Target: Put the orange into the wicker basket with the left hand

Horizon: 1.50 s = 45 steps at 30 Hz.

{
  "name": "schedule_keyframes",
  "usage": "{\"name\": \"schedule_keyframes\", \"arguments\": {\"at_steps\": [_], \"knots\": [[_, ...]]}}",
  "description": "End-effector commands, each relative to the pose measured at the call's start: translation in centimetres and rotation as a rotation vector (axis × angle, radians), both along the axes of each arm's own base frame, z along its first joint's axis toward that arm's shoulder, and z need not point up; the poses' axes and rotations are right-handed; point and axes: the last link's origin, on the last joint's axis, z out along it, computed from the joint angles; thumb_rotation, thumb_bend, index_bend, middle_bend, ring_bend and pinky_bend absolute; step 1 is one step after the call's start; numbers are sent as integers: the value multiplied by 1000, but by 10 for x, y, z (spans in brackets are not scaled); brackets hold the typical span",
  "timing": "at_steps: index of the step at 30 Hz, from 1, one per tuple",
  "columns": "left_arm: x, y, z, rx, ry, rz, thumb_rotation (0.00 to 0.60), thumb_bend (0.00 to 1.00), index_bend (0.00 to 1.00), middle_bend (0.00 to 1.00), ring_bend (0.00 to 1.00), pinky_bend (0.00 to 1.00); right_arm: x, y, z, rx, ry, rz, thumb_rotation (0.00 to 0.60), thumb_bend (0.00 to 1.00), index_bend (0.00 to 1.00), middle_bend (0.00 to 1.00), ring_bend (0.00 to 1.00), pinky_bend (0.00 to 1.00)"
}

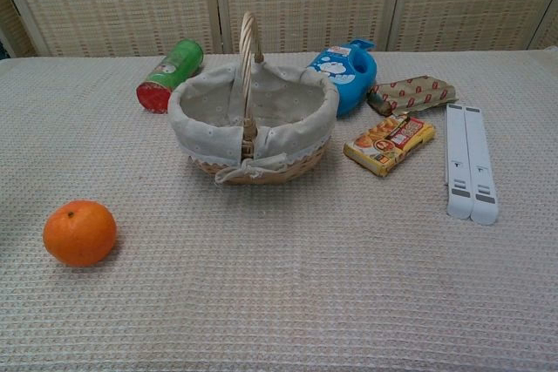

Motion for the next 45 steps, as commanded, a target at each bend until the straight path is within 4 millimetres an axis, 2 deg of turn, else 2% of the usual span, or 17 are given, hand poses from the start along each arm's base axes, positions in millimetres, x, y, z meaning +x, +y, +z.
{"name": "schedule_keyframes", "arguments": {"at_steps": [1, 8, 12, 19, 24, 28, 43, 45], "knots": [[0, 0, 0, 1, 3, -1, 600, 324, 0, 0, 0, 165, 0, 0, 0, 3, 1, 0, 600, 353, 135, 53, 0, 461], [1, -1, 0, 5, 9, -2, 600, 324, 0, 0, 0, 165, 0, 1, 0, 7, -5, 2, 600, 353, 134, 53, 0, 461], [10, -2, -4, -21, -53, -3, 600, 326, 0, 0, 0, 167, 1, -2, -1, 4, -11, 0, 600, 354, 134, 53, 0, 461], [38, 7, -37, -137, -79, -37, 600, 327, 0, 0, 0, 168, 0, -3, -4, 28, 5, 0, 600, 353, 134, 53, 0, 461], [47, 9, -45, -164, -85, -36, 600, 326, 0, 0, 0, 169, 0, -3, -2, 26, -1, 3, 600, 354, 134, 53, 0, 461], [59, 15, -67, -194, -87, -23, 600, 326, 0, 0, 0, 168, 0, -3, 2, 14, -8, 5, 600, 354, 134, 53, 0, 461], [56, 25, -112, -200, -41, 3, 600, 333, 0, 0, 0, 151, -1, -2, 1, 29, -6, 6, 600, 354, 134, 53, 0, 461], [54, 28, -116, -181, -28, 5, 600, 348, 0, 0, 0, 184, 0, -3, 1, 30, -5, 6, 600, 353, 134, 53, 0, 461]]}}
